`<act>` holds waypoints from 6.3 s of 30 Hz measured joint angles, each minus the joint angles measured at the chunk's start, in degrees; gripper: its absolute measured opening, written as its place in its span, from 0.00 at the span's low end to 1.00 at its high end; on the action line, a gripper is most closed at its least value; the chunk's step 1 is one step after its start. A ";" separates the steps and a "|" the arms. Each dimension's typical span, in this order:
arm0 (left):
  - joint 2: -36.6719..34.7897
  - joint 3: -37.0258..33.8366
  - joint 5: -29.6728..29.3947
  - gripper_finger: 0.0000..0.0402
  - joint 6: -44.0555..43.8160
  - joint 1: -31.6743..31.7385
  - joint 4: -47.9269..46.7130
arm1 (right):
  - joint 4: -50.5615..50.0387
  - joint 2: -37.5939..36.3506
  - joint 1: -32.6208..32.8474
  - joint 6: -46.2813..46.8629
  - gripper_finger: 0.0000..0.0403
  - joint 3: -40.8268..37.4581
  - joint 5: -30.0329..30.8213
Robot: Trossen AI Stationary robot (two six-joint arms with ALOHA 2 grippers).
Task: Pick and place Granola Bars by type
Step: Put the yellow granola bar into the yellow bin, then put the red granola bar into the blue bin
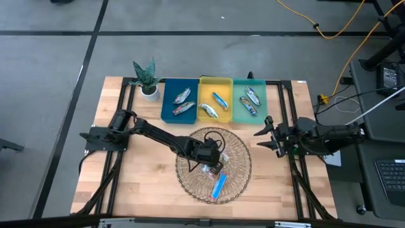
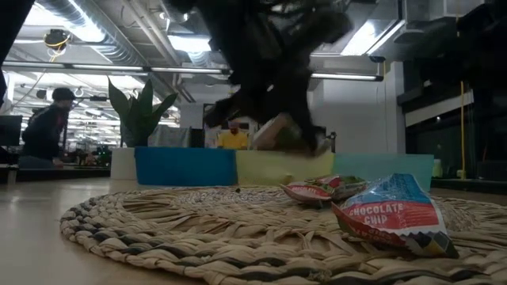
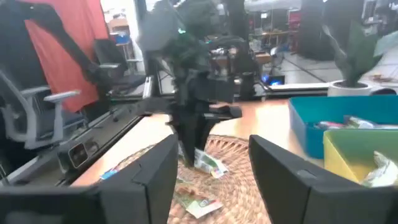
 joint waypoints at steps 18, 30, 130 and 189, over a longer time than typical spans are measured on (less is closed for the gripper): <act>-7.96 20.22 -12.54 0.06 14.04 4.67 -28.91 | 0.46 2.14 -6.16 -9.09 0.49 -0.45 2.76; -8.28 25.55 -7.23 0.06 34.20 18.29 -33.13 | 0.59 3.13 -6.05 -7.60 0.34 -0.45 2.46; 15.23 35.25 12.73 0.51 74.48 41.96 -22.25 | -0.28 3.51 -6.03 -7.61 0.12 -0.42 7.31; 6.17 49.79 6.17 0.51 54.00 2.87 -26.96 | -0.28 3.49 -6.03 -7.61 0.12 -0.40 7.33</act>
